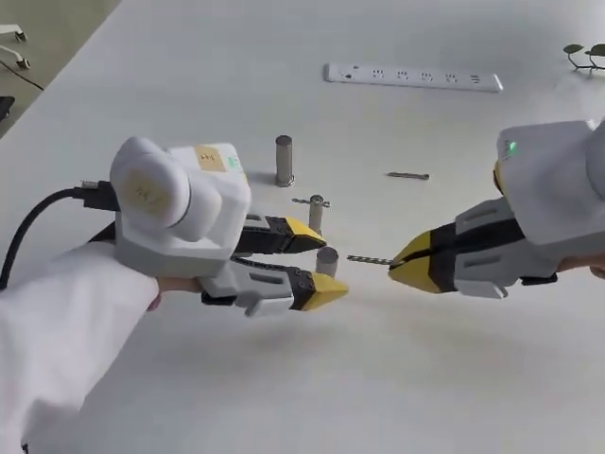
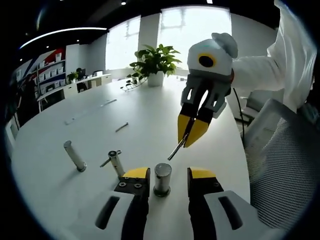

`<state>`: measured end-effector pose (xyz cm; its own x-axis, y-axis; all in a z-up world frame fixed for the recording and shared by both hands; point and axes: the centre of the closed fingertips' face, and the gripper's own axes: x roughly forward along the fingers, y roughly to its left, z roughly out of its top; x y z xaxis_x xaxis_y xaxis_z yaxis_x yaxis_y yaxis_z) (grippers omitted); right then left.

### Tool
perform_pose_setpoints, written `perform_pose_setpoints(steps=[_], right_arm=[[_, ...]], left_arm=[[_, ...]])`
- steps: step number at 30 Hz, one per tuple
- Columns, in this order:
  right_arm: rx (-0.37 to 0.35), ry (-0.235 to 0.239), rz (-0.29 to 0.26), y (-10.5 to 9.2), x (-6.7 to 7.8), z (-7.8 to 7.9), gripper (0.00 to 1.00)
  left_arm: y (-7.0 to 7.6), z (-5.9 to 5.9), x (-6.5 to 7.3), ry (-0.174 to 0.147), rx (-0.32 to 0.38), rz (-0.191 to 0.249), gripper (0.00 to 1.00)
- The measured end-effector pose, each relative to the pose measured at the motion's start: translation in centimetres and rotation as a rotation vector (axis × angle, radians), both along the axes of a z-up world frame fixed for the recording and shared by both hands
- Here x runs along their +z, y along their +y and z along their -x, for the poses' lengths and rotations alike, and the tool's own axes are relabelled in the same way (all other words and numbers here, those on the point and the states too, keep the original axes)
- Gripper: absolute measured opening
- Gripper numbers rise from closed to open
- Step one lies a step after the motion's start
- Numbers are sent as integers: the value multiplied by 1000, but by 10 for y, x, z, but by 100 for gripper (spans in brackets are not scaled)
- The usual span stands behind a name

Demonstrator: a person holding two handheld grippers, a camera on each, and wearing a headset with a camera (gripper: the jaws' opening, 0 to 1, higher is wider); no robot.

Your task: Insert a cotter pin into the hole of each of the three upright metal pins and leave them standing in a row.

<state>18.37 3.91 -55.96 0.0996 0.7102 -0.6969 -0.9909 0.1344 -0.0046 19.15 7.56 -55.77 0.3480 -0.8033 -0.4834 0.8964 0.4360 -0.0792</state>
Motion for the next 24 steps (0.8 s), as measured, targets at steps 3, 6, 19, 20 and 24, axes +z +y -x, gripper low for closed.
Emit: perform_pose_setpoints(steps=[3, 6, 19, 20, 24], right_arm=[[7, 1, 1, 1, -1, 1, 0], [16, 0, 4, 2, -3, 1, 0], [61, -33, 4, 5, -3, -1, 0], [68, -37, 3, 5, -2, -1, 0], [99, -45, -10, 6, 0, -1, 0]], left_arm=[[-1, 0, -3, 13, 4, 5, 27], [-2, 2, -5, 46, 10, 15, 22], [2, -4, -9, 59, 37, 18, 12], [2, -4, -9, 59, 36, 18, 12], [2, -4, -9, 56, 23, 16, 12]])
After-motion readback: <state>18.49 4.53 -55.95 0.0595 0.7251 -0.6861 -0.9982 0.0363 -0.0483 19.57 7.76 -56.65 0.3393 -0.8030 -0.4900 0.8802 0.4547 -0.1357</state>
